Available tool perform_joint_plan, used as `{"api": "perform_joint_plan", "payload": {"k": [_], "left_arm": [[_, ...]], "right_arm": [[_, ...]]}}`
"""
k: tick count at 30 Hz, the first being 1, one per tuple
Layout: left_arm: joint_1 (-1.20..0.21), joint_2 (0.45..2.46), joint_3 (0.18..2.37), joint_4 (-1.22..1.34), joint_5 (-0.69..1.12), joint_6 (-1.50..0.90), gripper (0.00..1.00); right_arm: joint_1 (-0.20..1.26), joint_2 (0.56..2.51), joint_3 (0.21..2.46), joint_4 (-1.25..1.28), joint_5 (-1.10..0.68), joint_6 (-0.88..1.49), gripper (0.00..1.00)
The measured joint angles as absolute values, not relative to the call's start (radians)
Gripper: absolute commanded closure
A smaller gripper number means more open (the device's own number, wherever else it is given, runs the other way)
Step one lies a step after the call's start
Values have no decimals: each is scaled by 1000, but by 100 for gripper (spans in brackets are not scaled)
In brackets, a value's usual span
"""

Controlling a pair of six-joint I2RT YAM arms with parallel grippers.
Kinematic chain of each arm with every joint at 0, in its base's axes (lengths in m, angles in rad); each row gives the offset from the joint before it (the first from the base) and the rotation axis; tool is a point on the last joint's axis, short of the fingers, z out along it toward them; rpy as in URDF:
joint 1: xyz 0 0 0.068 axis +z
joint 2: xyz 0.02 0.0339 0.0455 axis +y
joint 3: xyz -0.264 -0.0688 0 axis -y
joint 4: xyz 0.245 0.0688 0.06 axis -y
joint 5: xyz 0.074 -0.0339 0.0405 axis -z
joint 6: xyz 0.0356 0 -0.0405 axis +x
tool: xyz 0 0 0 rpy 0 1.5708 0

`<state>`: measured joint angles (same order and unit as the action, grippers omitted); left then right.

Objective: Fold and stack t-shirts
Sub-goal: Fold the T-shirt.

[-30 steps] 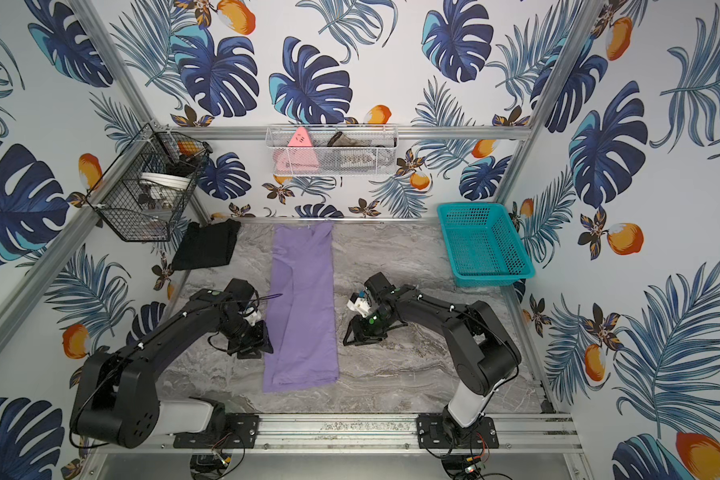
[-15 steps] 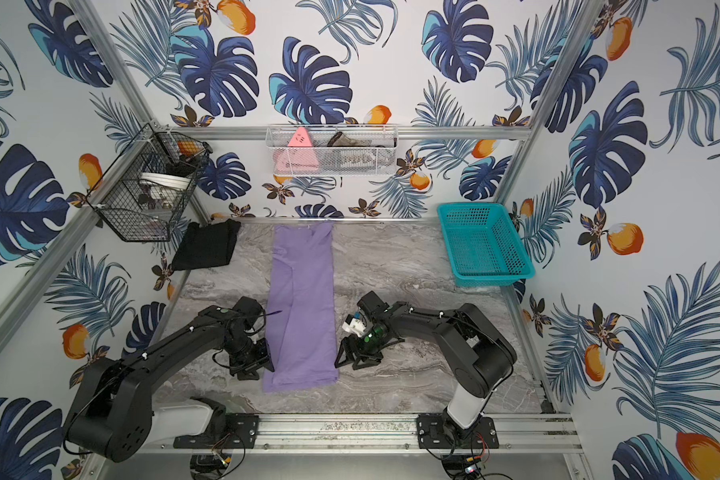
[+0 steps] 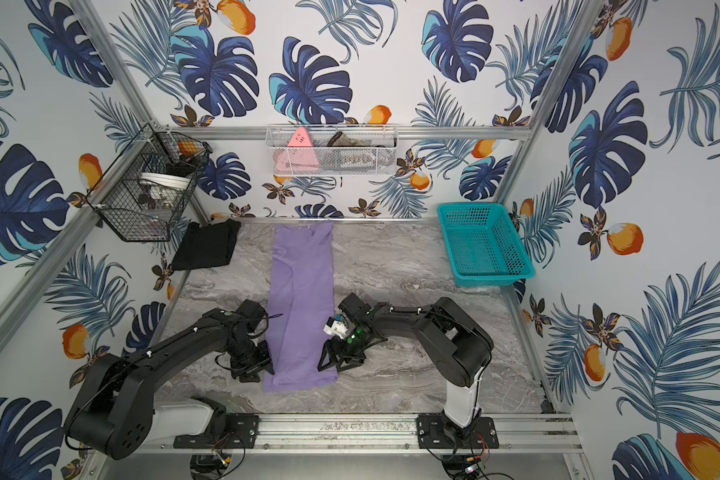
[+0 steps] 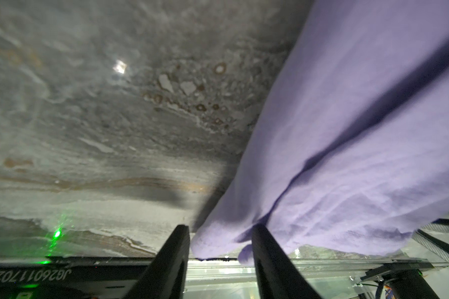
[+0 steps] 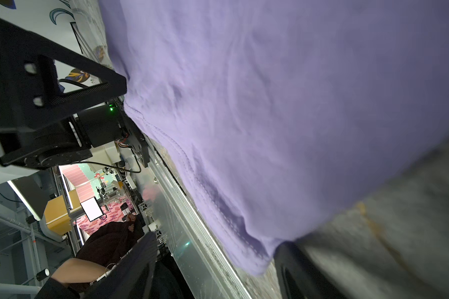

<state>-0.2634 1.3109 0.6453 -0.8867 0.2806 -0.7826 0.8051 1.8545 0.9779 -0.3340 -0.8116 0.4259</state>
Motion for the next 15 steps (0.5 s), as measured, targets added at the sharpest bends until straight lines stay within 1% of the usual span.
{"api": "perform_joint_plan", "payload": {"k": [5, 6, 8, 11, 13, 15], "left_arm": [[-269, 1313, 641, -883, 274, -789, 53], [-269, 1317, 642, -885, 264, -790, 48], [-270, 1322, 646, -894, 255, -790, 27], [-270, 1327, 647, -895, 250, -794, 22], [-270, 1325, 647, -893, 251, -793, 14], [-270, 1314, 650, -895, 251, -793, 12]], "right_arm": [[810, 1873, 997, -332, -818, 426, 27], [810, 1875, 1000, -332, -818, 426, 28], [810, 1876, 1003, -335, -816, 426, 28], [810, 1877, 1007, -337, -811, 425, 28], [810, 1878, 1009, -337, -809, 424, 28], [811, 1878, 1010, -339, -806, 422, 29]]}}
